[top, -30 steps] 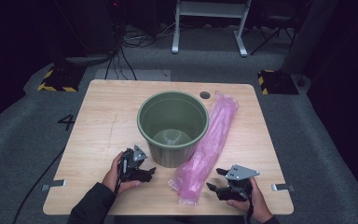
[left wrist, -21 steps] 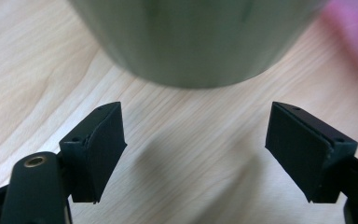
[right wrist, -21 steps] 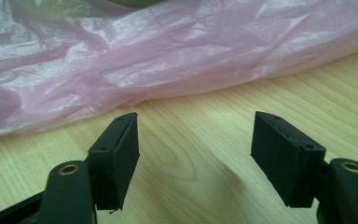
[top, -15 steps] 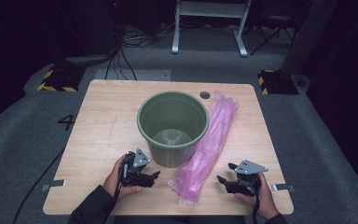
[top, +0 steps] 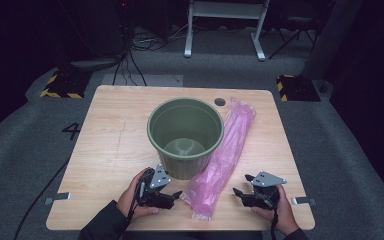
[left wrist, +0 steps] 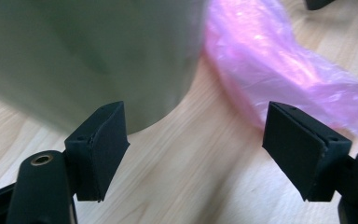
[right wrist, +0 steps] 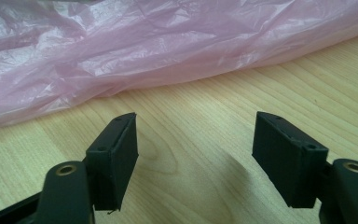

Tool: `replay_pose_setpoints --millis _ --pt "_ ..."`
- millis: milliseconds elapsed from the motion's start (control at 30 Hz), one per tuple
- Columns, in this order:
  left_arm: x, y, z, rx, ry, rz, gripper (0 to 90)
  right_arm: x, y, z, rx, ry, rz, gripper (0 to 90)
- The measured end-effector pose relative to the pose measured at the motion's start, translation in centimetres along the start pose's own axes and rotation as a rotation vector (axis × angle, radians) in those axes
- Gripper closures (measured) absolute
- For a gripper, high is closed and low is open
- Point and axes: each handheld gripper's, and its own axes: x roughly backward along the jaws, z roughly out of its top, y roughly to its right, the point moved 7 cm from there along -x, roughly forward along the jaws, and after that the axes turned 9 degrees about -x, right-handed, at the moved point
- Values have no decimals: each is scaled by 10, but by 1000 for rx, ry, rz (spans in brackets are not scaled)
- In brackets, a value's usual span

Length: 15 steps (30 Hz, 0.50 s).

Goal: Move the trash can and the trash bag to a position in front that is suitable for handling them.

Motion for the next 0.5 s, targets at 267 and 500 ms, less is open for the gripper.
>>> replay_pose_setpoints --millis 267,500 --pt "-12 15 12 -23 22 -31 233 -5 -4 0 4 -7 18 311" --pt "-22 23 15 -19 33 -51 245 -7 -5 -1 3 -13 14 315"
